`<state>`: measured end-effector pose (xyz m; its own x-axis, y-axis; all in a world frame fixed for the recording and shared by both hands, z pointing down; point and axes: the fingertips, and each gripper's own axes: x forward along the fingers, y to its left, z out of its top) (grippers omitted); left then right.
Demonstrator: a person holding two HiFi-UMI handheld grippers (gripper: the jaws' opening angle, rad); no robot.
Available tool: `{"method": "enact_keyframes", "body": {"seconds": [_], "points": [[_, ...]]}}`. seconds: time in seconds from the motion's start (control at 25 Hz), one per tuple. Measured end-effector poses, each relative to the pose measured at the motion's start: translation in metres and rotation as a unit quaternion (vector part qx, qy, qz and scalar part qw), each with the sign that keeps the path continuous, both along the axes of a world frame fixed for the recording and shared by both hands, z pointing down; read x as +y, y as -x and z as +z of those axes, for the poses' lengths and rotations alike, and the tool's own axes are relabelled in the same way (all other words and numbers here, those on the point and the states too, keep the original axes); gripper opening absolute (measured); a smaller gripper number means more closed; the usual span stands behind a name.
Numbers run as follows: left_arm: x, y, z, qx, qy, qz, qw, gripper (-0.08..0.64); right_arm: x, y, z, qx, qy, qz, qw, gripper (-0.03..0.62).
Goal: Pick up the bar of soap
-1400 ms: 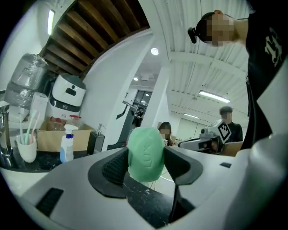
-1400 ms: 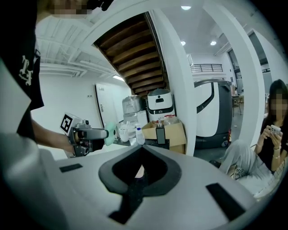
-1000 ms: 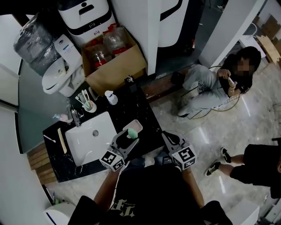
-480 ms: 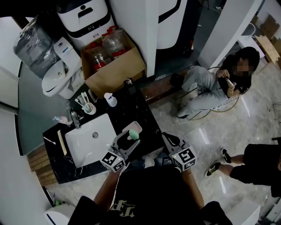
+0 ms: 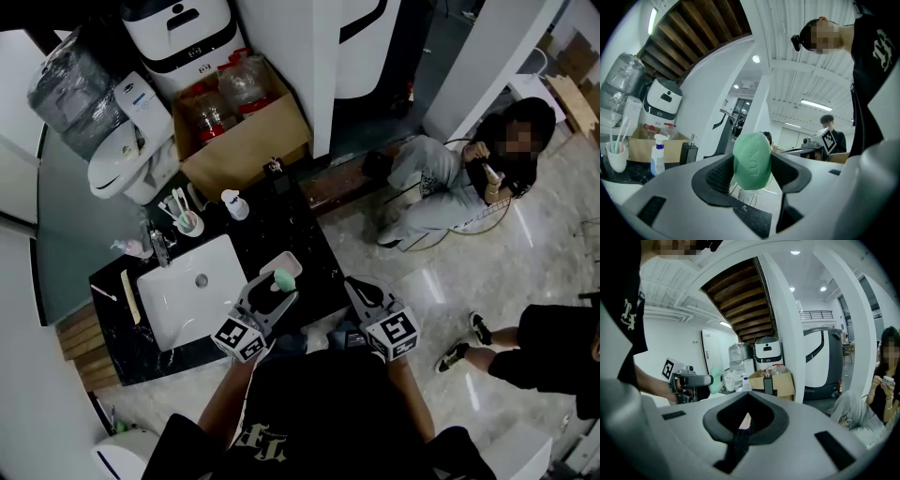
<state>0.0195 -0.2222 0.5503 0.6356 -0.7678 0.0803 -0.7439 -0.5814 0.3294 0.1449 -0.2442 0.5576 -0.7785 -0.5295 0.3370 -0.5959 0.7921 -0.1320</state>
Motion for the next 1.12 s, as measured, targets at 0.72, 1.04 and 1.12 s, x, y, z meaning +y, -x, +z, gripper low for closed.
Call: {"method": "enact_keyframes", "body": {"seconds": [0.72,1.04,1.12], "points": [[0.004,-0.013,-0.003,0.002,-0.003,0.008,1.0,0.262,0.007,-0.013,0.0,-0.002,-0.003,0.003,1.0,0.008],[0.001,-0.016,-0.008,0.003,-0.01,0.013,0.9999,0.261,0.004,-0.018,-0.006,-0.001,-0.011,0.006,1.0,0.008],[0.001,-0.014,-0.007,0.003,-0.01,0.012,0.9999,0.262,0.004,-0.017,-0.006,-0.001,-0.011,0.006,1.0,0.008]]}}
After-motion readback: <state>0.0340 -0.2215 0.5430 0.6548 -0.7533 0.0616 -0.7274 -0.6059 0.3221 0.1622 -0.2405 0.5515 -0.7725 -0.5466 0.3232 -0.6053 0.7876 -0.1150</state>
